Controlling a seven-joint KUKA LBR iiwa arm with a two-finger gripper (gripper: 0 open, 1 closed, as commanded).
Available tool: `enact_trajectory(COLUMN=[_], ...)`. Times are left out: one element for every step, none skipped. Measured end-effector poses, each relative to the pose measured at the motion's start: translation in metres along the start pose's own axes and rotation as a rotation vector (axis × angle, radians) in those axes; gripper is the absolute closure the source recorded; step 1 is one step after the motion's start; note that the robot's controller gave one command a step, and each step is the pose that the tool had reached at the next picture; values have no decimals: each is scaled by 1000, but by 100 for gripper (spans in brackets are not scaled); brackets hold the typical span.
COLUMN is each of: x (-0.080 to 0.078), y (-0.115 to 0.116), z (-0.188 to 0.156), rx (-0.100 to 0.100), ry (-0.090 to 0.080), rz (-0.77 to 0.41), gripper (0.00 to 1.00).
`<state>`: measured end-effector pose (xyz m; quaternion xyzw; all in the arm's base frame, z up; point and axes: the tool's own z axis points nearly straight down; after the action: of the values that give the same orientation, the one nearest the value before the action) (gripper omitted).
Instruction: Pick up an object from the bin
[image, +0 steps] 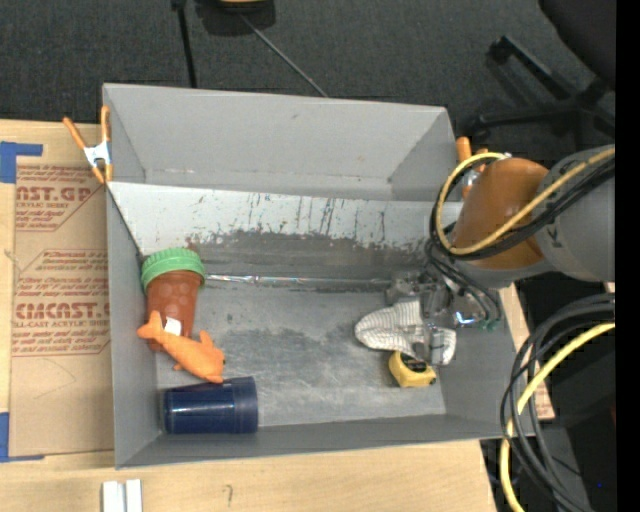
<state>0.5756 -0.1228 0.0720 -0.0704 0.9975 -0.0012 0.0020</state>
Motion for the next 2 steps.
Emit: enact_trajectory(x=[15,15], y=[-1,-1], z=[1,1], rx=[0,0], ry=[-3,-3], rz=[-65,-65], gripper=[100,100])
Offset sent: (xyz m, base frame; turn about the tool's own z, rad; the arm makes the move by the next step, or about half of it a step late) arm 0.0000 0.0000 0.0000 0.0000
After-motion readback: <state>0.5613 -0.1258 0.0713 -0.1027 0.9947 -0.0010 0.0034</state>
